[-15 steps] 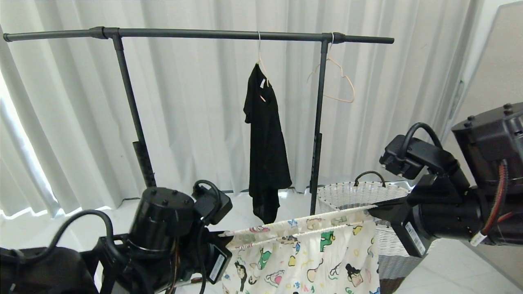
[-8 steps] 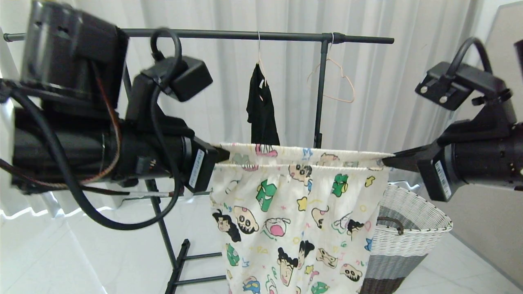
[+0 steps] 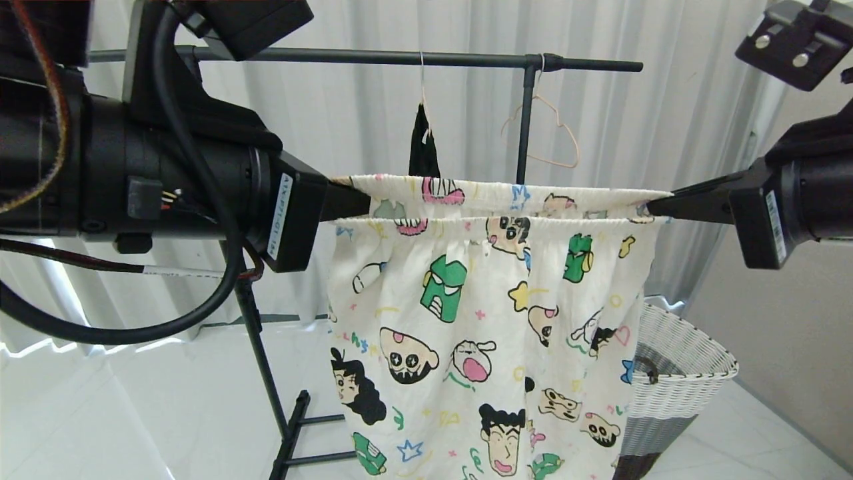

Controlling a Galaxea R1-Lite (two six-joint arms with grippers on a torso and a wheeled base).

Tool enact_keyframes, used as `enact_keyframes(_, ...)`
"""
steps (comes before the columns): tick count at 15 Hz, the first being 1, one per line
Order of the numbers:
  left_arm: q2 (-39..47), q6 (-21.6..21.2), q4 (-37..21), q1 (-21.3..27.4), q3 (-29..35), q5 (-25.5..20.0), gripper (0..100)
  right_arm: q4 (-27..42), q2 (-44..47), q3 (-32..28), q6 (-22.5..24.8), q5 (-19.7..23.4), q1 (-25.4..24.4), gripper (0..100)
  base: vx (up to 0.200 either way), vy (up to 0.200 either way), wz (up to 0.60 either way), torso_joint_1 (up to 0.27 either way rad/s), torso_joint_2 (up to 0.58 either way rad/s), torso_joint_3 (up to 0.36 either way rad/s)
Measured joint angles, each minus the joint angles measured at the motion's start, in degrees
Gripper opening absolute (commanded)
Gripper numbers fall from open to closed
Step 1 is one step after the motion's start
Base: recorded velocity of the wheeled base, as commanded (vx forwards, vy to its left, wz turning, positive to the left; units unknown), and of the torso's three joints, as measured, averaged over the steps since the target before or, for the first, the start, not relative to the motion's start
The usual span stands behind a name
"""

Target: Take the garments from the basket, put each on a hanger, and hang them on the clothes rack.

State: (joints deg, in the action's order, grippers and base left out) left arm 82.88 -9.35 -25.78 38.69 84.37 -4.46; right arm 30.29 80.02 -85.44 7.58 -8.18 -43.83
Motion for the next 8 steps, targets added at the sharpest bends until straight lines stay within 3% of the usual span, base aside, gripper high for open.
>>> enact_keyframes(4, 1.1, -9.4, 4.3, -1.7, 1.0, -0.3, 0, 8.8, -3.1, -0.7, 0.5, 0.2, -3.1, 0, 0.000, 0.000, 0.00, 0.000, 0.00, 0.000)
enact_keyframes(6, 3.0, -10.3, 12.4, -2.3, 2.0, -0.7, 0, 11.9, -4.8, -0.8, 0.4, 0.2, -8.0, 0, 0.000, 0.000, 0.00, 0.000, 0.00, 0.000)
enact_keyframes(8, 4.9, -10.5, 14.7, -2.5, 3.1, -2.3, 0, 13.2, -5.7, -0.8, 0.3, 0.1, -12.3, 0, 0.000, 0.000, 0.00, 0.000, 0.00, 0.000)
